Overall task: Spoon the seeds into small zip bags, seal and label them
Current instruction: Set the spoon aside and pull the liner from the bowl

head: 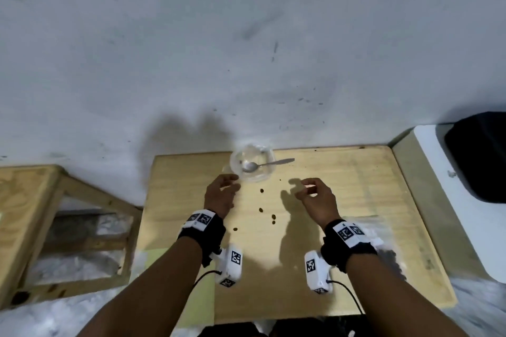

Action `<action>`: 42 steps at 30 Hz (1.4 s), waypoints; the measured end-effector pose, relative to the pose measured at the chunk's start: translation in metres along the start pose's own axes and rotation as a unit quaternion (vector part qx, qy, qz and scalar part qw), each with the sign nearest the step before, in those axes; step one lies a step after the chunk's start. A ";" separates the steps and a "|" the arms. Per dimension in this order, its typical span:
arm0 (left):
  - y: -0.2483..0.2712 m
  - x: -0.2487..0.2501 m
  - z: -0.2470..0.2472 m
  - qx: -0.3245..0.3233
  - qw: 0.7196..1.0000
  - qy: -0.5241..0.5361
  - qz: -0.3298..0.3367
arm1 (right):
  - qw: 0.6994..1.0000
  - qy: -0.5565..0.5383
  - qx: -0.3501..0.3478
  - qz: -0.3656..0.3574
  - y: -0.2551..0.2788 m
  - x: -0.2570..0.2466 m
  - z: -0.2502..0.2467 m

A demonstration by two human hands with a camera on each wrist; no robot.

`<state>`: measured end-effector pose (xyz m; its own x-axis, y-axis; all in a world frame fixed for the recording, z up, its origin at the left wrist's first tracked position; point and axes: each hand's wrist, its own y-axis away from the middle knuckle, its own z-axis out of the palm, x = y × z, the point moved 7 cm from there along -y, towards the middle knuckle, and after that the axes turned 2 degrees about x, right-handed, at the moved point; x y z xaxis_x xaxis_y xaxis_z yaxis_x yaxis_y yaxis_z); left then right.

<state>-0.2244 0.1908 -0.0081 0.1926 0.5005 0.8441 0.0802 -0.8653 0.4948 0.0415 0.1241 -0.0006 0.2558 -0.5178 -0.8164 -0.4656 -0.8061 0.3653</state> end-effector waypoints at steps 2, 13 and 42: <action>-0.020 0.012 -0.010 -0.001 0.999 -0.033 0.031 | 0.999 -0.003 0.004 0.034 -0.015 -0.005 0.007; -0.084 0.031 0.004 -0.105 0.963 -0.240 0.062 | 0.988 -0.031 -0.001 0.149 -0.086 0.007 0.050; -0.083 -0.013 -0.014 0.046 0.996 -0.008 -0.077 | 0.909 -0.284 0.214 0.216 -0.055 0.066 -0.036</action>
<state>-0.2475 0.2568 -0.0574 0.1864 0.6278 0.7557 0.1999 -0.7773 0.5965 0.1143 0.1239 -0.0591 -0.4510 -0.4300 -0.7821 -0.7375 -0.3139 0.5979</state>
